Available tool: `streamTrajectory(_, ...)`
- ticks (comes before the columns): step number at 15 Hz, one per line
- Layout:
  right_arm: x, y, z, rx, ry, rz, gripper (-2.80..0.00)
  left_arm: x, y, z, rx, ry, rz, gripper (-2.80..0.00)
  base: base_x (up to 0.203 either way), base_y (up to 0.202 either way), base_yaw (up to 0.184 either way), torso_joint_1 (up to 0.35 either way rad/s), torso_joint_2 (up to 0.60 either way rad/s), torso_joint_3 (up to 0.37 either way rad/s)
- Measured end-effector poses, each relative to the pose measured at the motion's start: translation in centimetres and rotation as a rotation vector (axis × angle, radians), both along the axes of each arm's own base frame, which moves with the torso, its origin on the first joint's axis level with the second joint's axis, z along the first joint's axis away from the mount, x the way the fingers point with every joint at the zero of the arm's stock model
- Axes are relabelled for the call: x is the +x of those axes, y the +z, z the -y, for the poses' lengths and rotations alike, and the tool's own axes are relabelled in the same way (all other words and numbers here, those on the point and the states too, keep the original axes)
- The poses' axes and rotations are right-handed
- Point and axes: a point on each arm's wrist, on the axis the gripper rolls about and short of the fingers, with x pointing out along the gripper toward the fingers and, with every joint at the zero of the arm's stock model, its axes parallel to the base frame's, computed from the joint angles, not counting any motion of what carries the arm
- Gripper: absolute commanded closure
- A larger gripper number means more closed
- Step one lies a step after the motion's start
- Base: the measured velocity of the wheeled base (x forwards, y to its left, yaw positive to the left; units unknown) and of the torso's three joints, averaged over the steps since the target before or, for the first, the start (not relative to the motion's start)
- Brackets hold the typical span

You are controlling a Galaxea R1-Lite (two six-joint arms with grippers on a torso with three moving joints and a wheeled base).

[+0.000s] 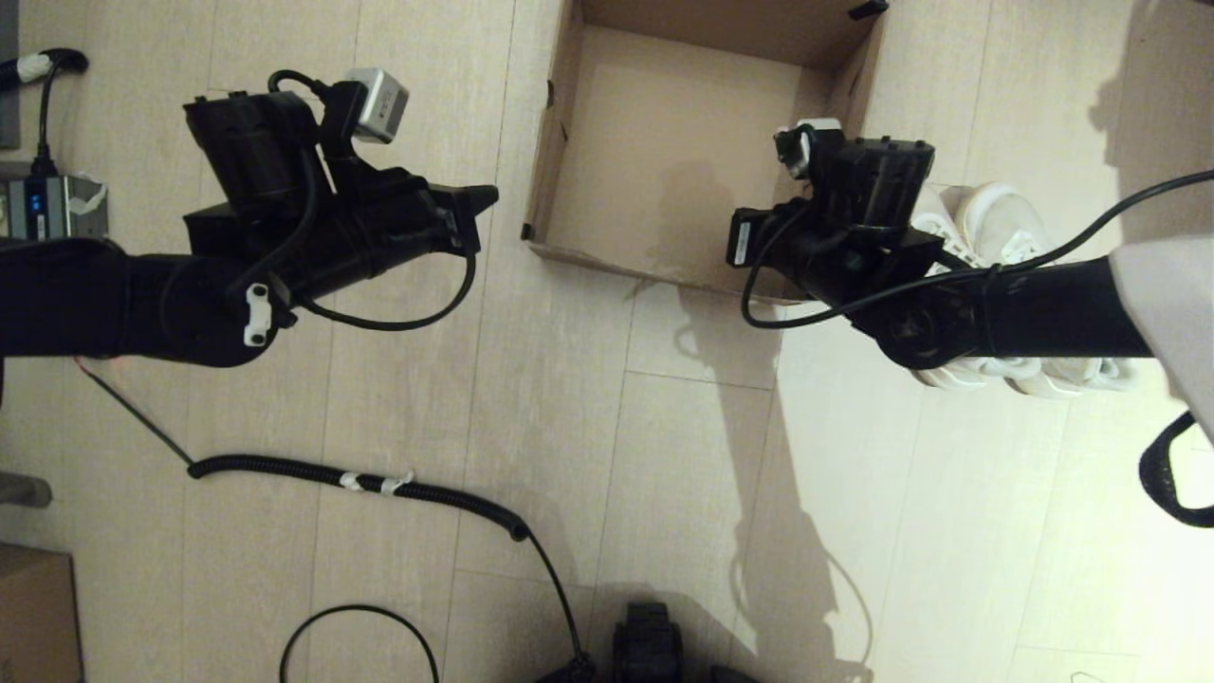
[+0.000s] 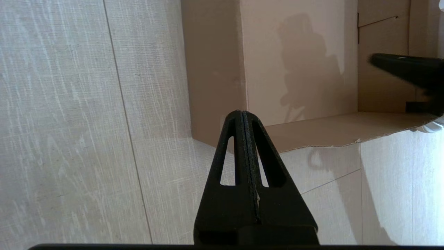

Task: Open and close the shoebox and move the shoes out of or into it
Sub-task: Put the shoes into the shoe box

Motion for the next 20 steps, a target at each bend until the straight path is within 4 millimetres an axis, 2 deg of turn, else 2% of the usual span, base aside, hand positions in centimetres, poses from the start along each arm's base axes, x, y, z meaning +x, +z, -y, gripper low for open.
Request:
streamTrajectory(3, 1.6, -1.6, -1.8, -0.012, 0.024, -0.034, 0.00, 0.1, -0.2, 0.0, 0.000, 0.002, -0.005, 0.00, 0.000, 0.000, 0.000, 0.000, 0.00, 0.000)
streamTrajectory(6, 2.1, -3.0, -2.5, -0.022, 0.034, -0.073, 0.00, 0.3, -0.3, -0.1, 0.000, 0.004, -0.010, 0.00, 0.000, 0.000, 0.000, 0.000, 0.00, 0.000)
streamTrajectory(11, 0.4, -2.0, -1.8, -0.010, 0.036, -0.158, 0.00, 0.4, -0.3, -0.4, -0.001, 0.010, -0.008, 0.00, 0.000, 0.000, 0.000, 0.000, 0.00, 0.000)
streamTrajectory(15, -1.2, -2.1, -1.1, -0.003, 0.037, -0.209, 0.00, 0.4, -0.5, -0.4, 0.001, 0.011, -0.013, 0.00, 0.000, 0.000, 0.000, 0.000, 0.00, 0.000)
streamTrajectory(20, -2.0, -2.8, -1.0, 0.009, 0.055, -0.302, 0.00, 0.5, -0.7, -0.3, 0.003, 0.010, -0.021, 0.00, 0.000, 0.000, 0.000, 0.000, 0.00, 0.000)
